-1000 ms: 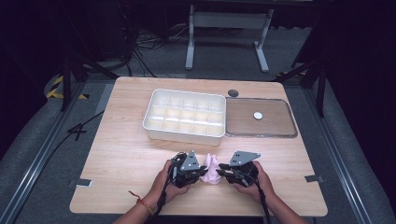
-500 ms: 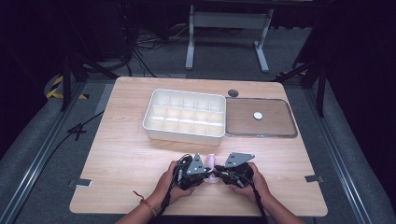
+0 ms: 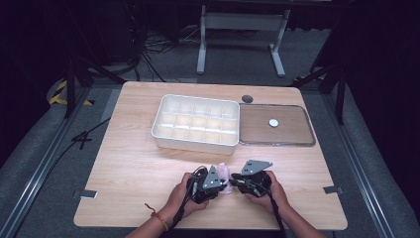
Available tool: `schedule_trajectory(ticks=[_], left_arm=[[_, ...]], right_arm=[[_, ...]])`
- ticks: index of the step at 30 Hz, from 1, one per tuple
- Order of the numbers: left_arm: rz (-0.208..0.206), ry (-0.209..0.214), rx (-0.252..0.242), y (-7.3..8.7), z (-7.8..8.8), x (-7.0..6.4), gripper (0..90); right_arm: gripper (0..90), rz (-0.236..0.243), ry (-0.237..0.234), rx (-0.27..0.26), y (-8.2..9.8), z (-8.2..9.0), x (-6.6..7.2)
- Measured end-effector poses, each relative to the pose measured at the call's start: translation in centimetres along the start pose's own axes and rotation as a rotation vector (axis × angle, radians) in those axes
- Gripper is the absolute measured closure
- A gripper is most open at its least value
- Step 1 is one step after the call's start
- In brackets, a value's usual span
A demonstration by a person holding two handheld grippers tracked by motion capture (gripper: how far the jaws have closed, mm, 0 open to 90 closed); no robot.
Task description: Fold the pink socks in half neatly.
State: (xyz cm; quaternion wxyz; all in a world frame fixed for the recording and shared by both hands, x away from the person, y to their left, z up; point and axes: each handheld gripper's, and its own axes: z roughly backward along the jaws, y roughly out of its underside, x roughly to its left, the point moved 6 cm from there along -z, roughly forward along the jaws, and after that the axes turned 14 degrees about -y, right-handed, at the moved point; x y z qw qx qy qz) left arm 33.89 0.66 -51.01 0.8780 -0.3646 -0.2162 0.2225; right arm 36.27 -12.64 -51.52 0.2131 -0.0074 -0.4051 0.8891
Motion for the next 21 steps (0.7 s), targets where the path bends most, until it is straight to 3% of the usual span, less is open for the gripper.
schedule_trajectory(ticks=[5, 8, 9, 13, 16, 21], left_arm=[[0.002, -0.006, 0.004, 0.0, -0.1, -0.1, 78.8], [-0.005, -0.005, 0.012, 0.0, -0.1, -0.1, 78.8], [0.002, -0.001, 0.007, 0.0, -0.1, -0.1, 78.8], [0.005, 0.004, 0.013, 0.0, -0.1, 0.0, 78.9], [0.002, -0.001, 0.012, 0.0, -0.2, 0.0, 78.9], [0.020, 0.007, 0.002, -0.1, -0.2, 0.0, 78.8]], right_arm=[[74.5, 0.001, 0.000, 0.006, -0.1, 0.3, -0.1], [76.0, -0.011, 0.008, -0.069, -1.0, 1.5, -0.4], [76.4, -0.005, -0.002, -0.130, -1.9, 2.3, -0.3], [77.5, 0.037, -0.020, -0.169, -3.2, 2.4, 0.4], [78.9, 0.084, -0.026, -0.167, -4.0, 1.7, 1.1], [81.5, 0.077, -0.031, -0.121, -3.8, 0.2, 0.6]])
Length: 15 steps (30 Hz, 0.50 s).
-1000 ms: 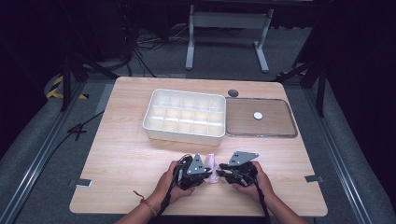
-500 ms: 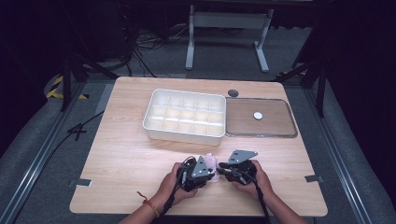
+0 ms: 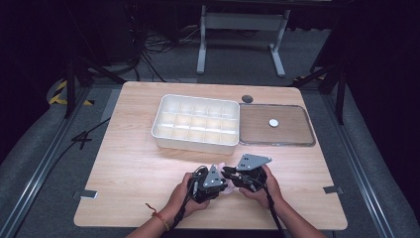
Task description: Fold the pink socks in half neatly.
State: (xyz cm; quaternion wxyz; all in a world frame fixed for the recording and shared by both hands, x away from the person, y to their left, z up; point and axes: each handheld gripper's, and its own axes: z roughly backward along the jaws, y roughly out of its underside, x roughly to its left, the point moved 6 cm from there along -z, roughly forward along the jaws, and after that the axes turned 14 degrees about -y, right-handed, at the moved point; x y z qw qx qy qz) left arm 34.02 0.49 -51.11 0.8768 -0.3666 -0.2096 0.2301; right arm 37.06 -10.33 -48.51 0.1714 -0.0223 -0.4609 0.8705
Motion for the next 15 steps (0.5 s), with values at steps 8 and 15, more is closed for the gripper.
schedule_trajectory(ticks=[8, 15], left_arm=[[0.003, 0.009, -0.003, 0.0, 0.0, 0.0, 78.3], [-0.007, 0.041, -0.007, -0.1, 0.6, -0.1, 77.4]], right_arm=[[82.6, -0.023, 0.018, 0.062, 1.0, -0.9, -1.1], [82.7, -0.025, 0.028, 0.070, 1.6, -0.8, -1.4]])
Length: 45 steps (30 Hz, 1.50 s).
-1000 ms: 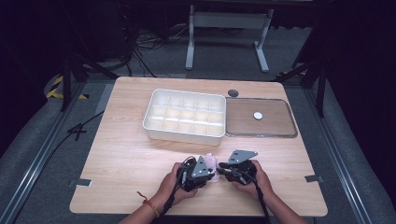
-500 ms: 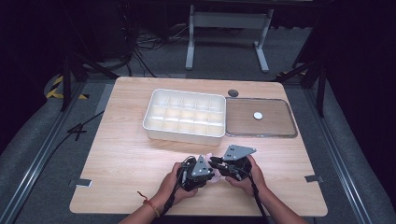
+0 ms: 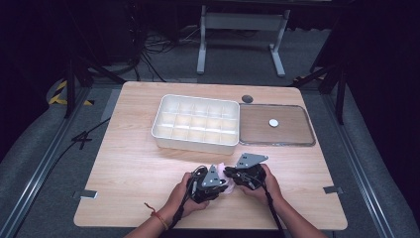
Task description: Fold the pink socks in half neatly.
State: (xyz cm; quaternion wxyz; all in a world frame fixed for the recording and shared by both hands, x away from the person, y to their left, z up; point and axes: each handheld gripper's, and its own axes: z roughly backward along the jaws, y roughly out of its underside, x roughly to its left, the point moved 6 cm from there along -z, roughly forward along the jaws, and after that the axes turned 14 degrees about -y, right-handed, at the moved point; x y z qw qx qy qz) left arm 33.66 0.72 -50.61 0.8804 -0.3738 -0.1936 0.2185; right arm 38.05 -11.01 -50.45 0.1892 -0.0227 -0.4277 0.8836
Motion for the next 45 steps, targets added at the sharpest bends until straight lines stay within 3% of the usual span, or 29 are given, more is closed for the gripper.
schedule_trajectory(ticks=[8, 15, 20, 26, 30, 34, 40, 45], left_arm=[[0.018, 0.087, -0.068, -0.9, 1.5, -0.4, 80.2], [0.092, 0.041, -0.100, -1.1, 2.0, 1.6, 84.5], [0.006, 0.051, -0.026, 0.2, 0.2, 0.1, 85.1], [-0.017, 0.059, -0.017, 0.4, -0.3, -0.7, 84.1], [-0.054, 0.035, -0.015, 0.4, -0.4, -0.9, 85.1], [-0.052, 0.036, -0.014, 0.5, -0.4, -0.9, 85.2], [-0.039, 0.040, -0.009, 0.5, -0.4, -0.9, 85.1], [-0.026, 0.049, -0.017, 0.5, -0.5, -0.9, 85.1]], right_arm=[[82.9, -0.022, -0.006, -0.014, 0.3, 0.1, -0.1], [83.1, -0.034, -0.022, -0.017, 0.5, 0.3, -0.2], [83.2, -0.036, -0.024, -0.016, 0.6, 0.4, -0.2], [83.1, -0.036, -0.026, -0.016, 0.7, 0.5, -0.2], [82.4, -0.028, -0.010, -0.007, 0.7, 0.7, -0.2], [81.3, -0.040, 0.018, 0.000, 1.0, 1.0, -0.9], [81.5, -0.044, 0.020, -0.004, 0.9, 1.2, -0.9], [83.9, -0.028, 0.017, -0.075, -0.4, 2.1, -0.5]])
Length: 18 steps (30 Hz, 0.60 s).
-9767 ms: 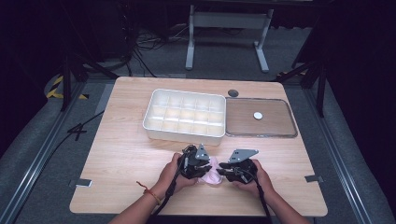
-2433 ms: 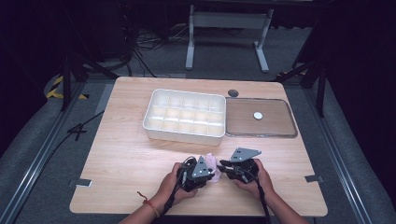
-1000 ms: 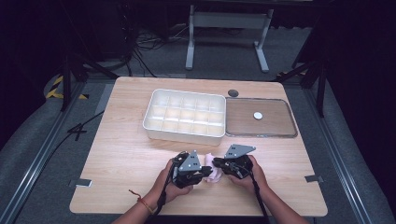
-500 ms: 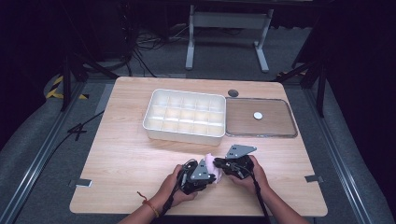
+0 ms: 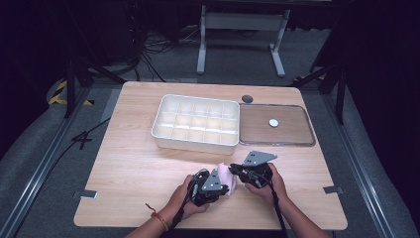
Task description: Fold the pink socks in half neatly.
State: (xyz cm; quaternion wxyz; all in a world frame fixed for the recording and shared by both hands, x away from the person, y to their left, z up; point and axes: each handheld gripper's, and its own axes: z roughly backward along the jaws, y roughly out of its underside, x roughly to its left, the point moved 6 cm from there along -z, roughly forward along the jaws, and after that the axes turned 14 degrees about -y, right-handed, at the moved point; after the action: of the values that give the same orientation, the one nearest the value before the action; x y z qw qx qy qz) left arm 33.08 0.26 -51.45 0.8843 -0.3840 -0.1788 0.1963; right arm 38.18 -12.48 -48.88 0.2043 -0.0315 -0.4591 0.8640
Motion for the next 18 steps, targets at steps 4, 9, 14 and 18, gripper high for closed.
schedule_trajectory(ticks=[4, 9, 14, 18], left_arm=[[-0.001, 0.004, 0.007, 0.1, 0.0, 0.1, 85.0], [-0.001, -0.001, -0.008, 0.0, 0.0, 0.0, 84.9], [-0.012, -0.002, -0.001, 0.0, 0.0, 0.0, 84.7], [-0.005, 0.001, -0.006, 0.0, 0.0, 0.0, 84.7]], right_arm=[[85.3, 0.034, -0.038, -0.041, -1.3, -0.1, 0.8], [84.1, 0.064, -0.072, 0.037, -0.5, -2.1, 1.7], [85.1, 0.047, -0.045, 0.073, 0.3, -2.3, 1.0], [84.9, 0.034, -0.009, 0.078, 0.6, -1.7, 0.1]])
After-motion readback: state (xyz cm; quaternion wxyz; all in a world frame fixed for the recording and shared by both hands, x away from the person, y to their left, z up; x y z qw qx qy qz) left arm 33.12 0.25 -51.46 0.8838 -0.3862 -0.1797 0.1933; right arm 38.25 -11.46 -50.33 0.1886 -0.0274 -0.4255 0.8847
